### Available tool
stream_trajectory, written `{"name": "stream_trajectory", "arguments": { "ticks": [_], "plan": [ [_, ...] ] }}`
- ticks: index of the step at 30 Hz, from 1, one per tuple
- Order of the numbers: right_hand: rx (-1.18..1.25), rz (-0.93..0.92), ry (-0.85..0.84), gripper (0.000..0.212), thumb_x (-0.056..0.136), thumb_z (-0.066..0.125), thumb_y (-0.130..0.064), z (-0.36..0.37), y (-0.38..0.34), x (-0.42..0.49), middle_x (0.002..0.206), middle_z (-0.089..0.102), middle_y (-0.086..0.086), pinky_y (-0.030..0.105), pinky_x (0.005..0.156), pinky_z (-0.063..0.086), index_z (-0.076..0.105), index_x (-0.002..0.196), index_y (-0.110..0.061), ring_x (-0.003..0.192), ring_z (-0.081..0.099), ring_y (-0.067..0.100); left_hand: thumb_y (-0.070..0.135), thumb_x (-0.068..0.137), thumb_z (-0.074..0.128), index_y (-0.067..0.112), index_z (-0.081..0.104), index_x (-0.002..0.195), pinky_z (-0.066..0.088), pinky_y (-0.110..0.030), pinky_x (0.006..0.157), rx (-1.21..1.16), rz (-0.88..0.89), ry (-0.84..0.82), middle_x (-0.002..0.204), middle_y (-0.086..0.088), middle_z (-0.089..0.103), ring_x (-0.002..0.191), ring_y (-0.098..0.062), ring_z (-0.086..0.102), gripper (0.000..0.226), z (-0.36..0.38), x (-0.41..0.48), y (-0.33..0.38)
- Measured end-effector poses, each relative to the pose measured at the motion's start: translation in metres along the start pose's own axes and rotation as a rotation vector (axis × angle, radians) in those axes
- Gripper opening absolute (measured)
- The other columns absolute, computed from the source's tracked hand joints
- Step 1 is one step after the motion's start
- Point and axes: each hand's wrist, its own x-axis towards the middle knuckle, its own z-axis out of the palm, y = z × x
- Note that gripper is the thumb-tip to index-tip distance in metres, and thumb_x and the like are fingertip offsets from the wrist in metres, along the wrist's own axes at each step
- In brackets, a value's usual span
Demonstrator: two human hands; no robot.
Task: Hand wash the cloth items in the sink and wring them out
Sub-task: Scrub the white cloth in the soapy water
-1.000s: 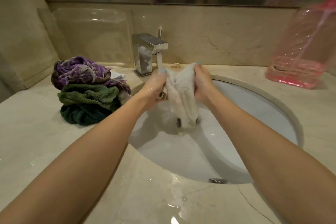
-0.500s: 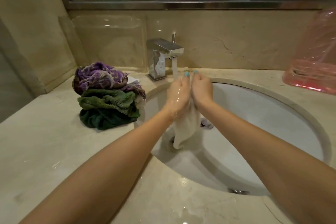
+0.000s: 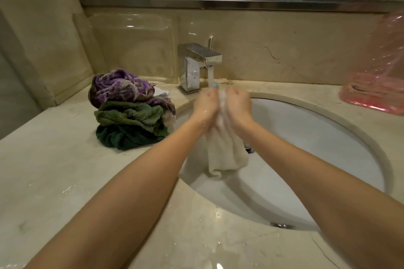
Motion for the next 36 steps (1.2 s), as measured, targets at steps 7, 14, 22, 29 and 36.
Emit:
{"name": "stream_trajectory", "arguments": {
  "ticks": [7,14,22,29,36],
  "plan": [
    [0.002,0.065,0.076,0.042,0.098,0.037,-0.014,-0.007,0.007,0.009,0.062,0.048,0.004,0.032,0.057,0.031,0.039,0.056,-0.016,0.061,0.042,0.020,0.036,0.106,0.033,0.008,0.055,0.085,0.042,-0.023,0.058,-0.030,0.046,-0.093,0.074,-0.011,0.054,0.063,-0.015,0.053,0.041,0.002,-0.014,0.003],
    [0.039,-0.099,-0.020,0.047,0.096,0.042,-0.008,0.011,-0.005,-0.003,0.051,0.033,-0.004,0.026,0.048,0.023,0.031,0.051,-0.019,0.051,0.028,0.012,0.040,0.104,0.037,0.009,0.059,0.084,0.050,-0.037,0.073,-0.130,0.006,0.059,0.087,-0.018,0.065,0.082,-0.023,0.060,0.042,-0.008,0.011,-0.003],
    [-0.319,0.007,-0.067,0.012,0.098,0.042,-0.015,-0.035,0.030,0.033,0.090,0.054,0.003,0.031,0.068,0.035,0.052,0.093,-0.013,0.084,0.049,0.022,0.037,0.104,0.040,0.017,0.048,0.073,0.045,-0.022,0.067,-0.163,0.101,-0.133,0.071,0.003,0.055,0.072,-0.009,0.055,0.038,0.003,-0.010,0.002],
    [-0.419,0.205,-0.923,0.026,0.090,0.060,-0.004,-0.054,0.024,0.027,0.108,0.065,0.002,0.027,0.081,0.050,0.064,0.114,-0.012,0.100,0.061,0.013,0.026,0.099,0.054,0.015,0.056,0.117,0.053,-0.039,0.094,-0.287,0.075,-0.100,0.116,-0.011,0.064,0.106,-0.025,0.064,0.022,-0.025,0.005,-0.008],
    [-0.374,0.257,-1.102,0.026,0.093,0.063,-0.019,-0.056,0.031,0.026,0.112,0.062,-0.007,0.035,0.098,0.044,0.060,0.119,-0.017,0.112,0.056,0.011,0.018,0.096,0.055,0.016,0.057,0.112,0.055,-0.031,0.080,-0.332,0.087,0.025,0.107,-0.011,0.065,0.093,-0.019,0.065,0.016,-0.032,0.010,-0.006]
  ]
}}
